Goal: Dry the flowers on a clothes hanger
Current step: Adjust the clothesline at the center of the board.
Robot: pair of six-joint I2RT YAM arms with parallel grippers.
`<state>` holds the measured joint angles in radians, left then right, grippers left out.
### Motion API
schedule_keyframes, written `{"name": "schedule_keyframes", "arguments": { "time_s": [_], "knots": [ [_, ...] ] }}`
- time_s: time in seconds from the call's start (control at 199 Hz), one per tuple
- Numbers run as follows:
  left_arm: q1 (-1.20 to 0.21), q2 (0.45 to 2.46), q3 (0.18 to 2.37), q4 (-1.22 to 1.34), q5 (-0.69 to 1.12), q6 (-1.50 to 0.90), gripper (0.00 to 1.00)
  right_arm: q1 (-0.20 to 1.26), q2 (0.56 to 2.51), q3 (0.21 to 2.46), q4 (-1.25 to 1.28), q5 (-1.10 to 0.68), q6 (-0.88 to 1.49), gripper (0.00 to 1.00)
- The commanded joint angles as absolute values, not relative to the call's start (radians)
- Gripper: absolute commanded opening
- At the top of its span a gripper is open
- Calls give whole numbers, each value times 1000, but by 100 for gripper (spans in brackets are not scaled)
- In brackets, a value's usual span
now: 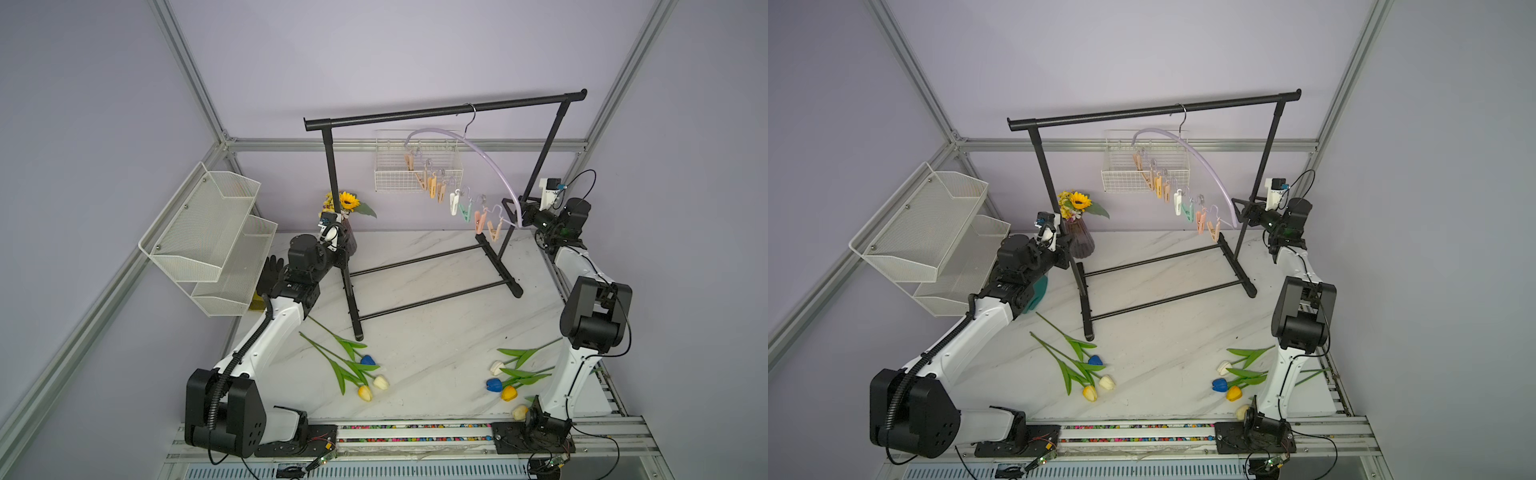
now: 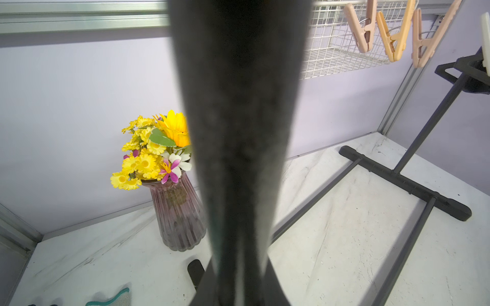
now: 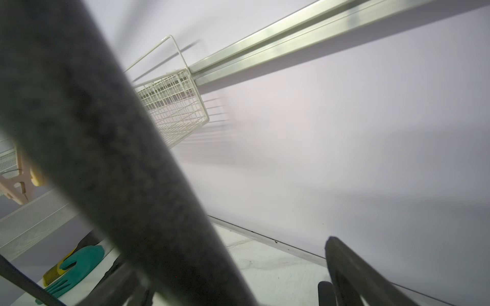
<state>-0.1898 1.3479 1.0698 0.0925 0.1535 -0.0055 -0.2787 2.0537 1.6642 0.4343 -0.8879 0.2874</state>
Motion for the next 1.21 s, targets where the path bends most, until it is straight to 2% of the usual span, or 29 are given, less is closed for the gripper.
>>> {"name": "schedule_keyframes", "arguments": {
  "time_s": [0.0,0.332,0.468,0.699,1.201],
  "knots": [
    [-195,1348,1107,47,234,-19,3,-279,2028,1663,458,-960,286,96],
    [-189,1403,1133,38,174,-56,8,-275,1816,1342,650,-946,349,96],
    [-184,1404,1135,39,168,-69,17,-268,1759,1280,688,-953,368,92],
    [-175,1384,1118,40,154,-92,32,-263,1652,1163,657,-909,361,92],
    [-166,1328,1048,24,147,-155,38,-262,1404,948,480,-789,304,92]
  ]
}}
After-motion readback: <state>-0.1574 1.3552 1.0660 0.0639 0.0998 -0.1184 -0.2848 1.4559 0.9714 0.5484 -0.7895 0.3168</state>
